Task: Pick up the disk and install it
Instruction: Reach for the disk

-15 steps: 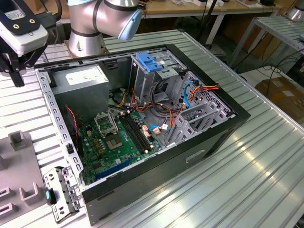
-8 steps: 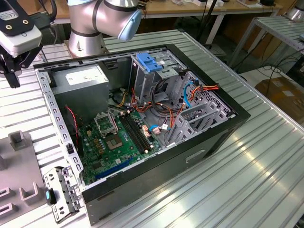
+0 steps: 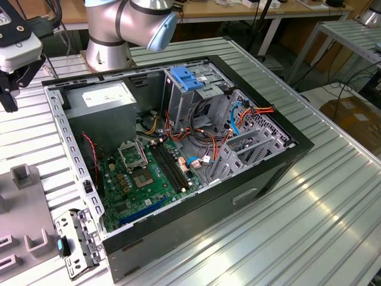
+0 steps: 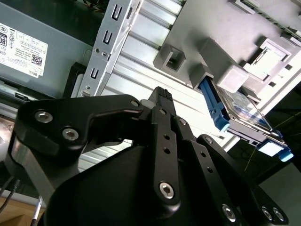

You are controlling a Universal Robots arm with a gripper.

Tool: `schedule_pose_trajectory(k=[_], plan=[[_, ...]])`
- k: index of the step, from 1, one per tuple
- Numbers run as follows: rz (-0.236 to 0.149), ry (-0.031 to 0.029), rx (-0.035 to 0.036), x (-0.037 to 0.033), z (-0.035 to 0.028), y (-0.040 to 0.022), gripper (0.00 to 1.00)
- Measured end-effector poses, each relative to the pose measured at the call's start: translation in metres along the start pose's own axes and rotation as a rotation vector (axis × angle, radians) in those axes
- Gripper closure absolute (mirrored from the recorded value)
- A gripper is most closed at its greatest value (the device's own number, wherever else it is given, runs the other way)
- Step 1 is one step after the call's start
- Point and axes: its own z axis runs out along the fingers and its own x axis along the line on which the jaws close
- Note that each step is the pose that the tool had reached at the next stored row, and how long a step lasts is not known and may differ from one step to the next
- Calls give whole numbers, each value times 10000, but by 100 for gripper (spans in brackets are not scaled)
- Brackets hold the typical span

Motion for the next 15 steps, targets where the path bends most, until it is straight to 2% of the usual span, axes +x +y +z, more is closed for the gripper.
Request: schedule_pose_trajectory(k=[15], plan=[[0, 6, 1, 195, 3, -15, 89]])
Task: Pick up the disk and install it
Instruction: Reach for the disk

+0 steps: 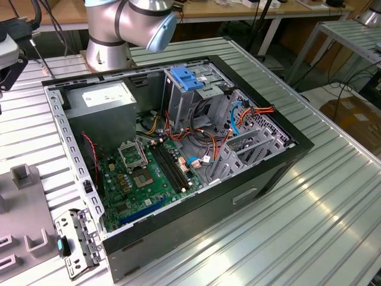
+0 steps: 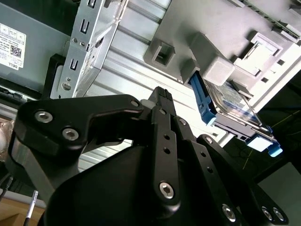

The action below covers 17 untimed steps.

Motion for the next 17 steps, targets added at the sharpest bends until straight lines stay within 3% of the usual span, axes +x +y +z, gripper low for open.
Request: schedule_pose_trajectory(k=[17], plan=[[1, 6, 0, 222, 3, -17, 89]])
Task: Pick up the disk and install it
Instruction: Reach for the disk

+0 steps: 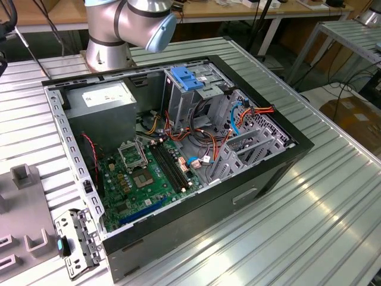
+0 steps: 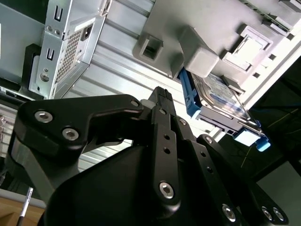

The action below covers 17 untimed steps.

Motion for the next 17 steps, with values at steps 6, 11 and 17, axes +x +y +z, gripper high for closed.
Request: schedule_pose_trajectory(k=[6, 11, 17], plan=[[0, 3, 0, 86, 1, -7, 89], [1, 7, 1, 175, 2, -13, 89], [0, 7, 1, 374, 7, -11, 89]])
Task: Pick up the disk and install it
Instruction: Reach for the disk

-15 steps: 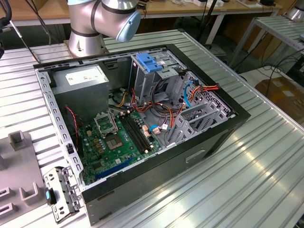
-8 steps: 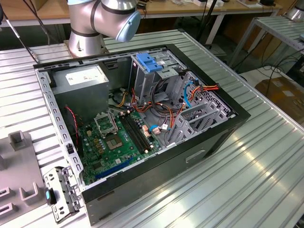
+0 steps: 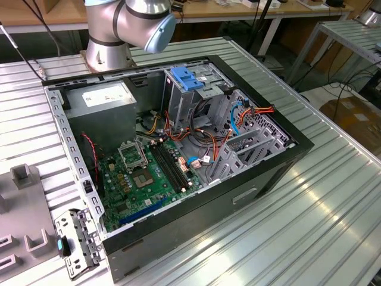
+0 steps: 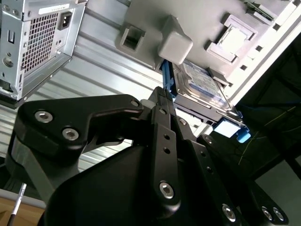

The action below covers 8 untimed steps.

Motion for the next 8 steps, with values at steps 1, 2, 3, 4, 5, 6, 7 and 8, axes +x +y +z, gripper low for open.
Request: schedule_pose_trajectory(k=[1, 2, 3, 4, 5, 6, 7, 8], plan=[[1, -1, -1, 28, 4, 14, 89], [0, 0, 0, 68, 13, 52, 89], [-1, -1, -1, 106, 22, 81, 89], [0, 0, 1, 159, 33, 116, 89], [0, 1, 3, 224, 46, 147, 89], [-1, -1, 3, 313, 63, 172, 89], [1, 4, 3, 388, 70, 173, 89], [1, 12, 4, 437, 73, 169, 89]])
